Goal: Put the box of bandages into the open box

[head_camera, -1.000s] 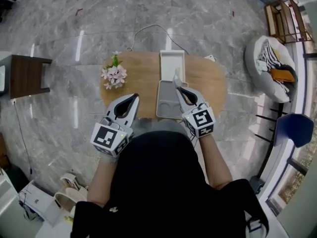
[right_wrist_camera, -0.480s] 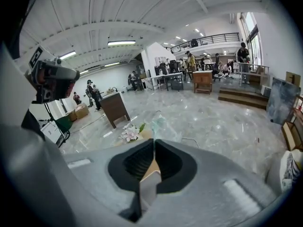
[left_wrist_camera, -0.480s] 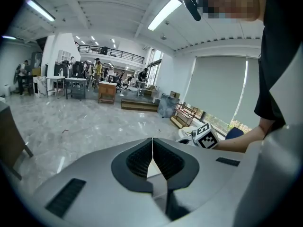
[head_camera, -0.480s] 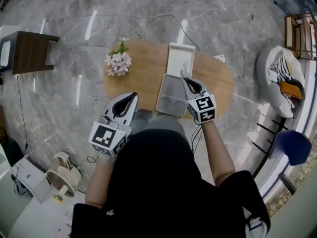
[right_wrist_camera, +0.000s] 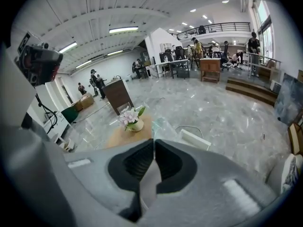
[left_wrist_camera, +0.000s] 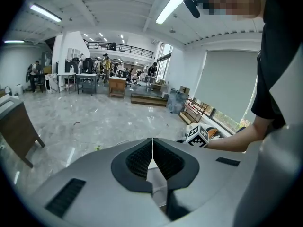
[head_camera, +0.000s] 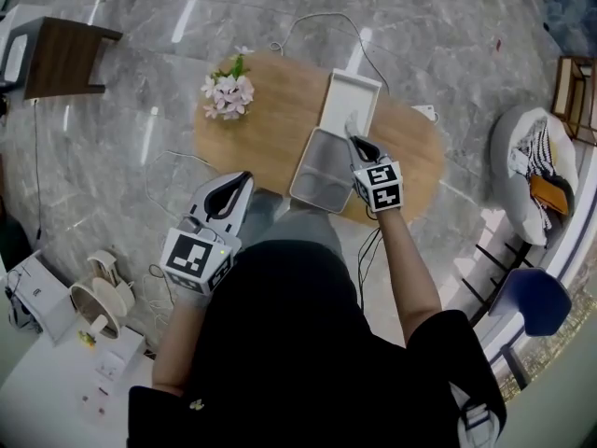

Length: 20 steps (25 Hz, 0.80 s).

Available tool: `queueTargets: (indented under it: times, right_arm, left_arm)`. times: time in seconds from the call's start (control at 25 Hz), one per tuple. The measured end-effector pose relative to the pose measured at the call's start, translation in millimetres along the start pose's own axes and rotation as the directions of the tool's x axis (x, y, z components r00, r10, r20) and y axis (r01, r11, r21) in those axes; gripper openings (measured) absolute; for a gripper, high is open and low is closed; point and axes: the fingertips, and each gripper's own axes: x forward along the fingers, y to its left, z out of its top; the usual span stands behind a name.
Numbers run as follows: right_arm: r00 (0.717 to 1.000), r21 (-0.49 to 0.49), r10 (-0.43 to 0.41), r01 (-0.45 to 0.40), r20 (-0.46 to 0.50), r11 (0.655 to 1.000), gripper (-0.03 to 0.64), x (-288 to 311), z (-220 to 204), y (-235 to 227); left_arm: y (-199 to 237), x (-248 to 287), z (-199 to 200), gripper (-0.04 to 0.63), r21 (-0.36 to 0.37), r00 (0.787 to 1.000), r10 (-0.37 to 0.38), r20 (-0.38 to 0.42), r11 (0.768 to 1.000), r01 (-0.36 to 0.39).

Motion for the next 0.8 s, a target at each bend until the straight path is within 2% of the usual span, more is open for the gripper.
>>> queueTargets:
  times: [0.36,0.64,0.8]
  right_arm:
    - [0.989,-0.052,0.032,-0.040,-0.143,0.998,0.008,53,-44,-26]
    - [0.974,-0.045,0.032,-0.044,-0.225,0.998,0.008,99,-70,-40]
    - [0.961,-0.017,0.041,-0.048,-0.272,0.999,0.008,121,-84,-45]
  left_arm:
    - [11,-9,-20,0.012,-0.029,0.995,0.078,-0.060,0.996,-0.080]
    - [14,-12,-35,0.012,-0.052,0.989,0.102,-0.106,0.993,-0.108]
    - [7,-16,-42,0.012,-0.104,0.986,0.091,-0.142,0.989,-0.106]
